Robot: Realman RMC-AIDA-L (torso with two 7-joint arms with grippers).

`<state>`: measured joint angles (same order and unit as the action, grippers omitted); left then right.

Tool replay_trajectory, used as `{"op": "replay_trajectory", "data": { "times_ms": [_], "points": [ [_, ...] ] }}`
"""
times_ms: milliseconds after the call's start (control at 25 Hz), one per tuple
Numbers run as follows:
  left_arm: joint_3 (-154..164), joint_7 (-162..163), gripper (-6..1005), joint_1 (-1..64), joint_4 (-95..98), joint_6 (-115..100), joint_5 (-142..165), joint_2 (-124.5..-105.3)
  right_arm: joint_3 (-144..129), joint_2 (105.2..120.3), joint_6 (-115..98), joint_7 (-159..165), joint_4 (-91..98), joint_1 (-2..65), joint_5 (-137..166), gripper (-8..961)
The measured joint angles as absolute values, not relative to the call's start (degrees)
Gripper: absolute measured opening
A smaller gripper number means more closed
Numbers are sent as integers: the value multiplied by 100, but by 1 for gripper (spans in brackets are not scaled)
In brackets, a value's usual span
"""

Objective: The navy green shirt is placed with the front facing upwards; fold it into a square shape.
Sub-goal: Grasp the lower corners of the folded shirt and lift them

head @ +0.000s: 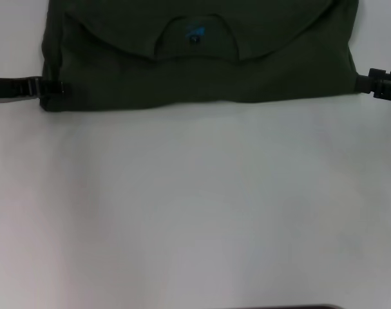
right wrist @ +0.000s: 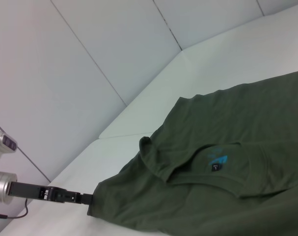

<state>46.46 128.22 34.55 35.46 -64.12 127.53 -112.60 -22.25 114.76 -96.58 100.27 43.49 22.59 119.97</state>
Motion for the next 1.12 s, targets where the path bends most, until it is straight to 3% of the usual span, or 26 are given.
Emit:
{"op": "replay_trajectory", "data": {
  "times_ms": [1120],
  "points": [
    [4947,13101,507,3589,3408,-6325,12934,-11338,-2220,11459,-9685,10065,4324,2215,11996,778]
  ]
}}
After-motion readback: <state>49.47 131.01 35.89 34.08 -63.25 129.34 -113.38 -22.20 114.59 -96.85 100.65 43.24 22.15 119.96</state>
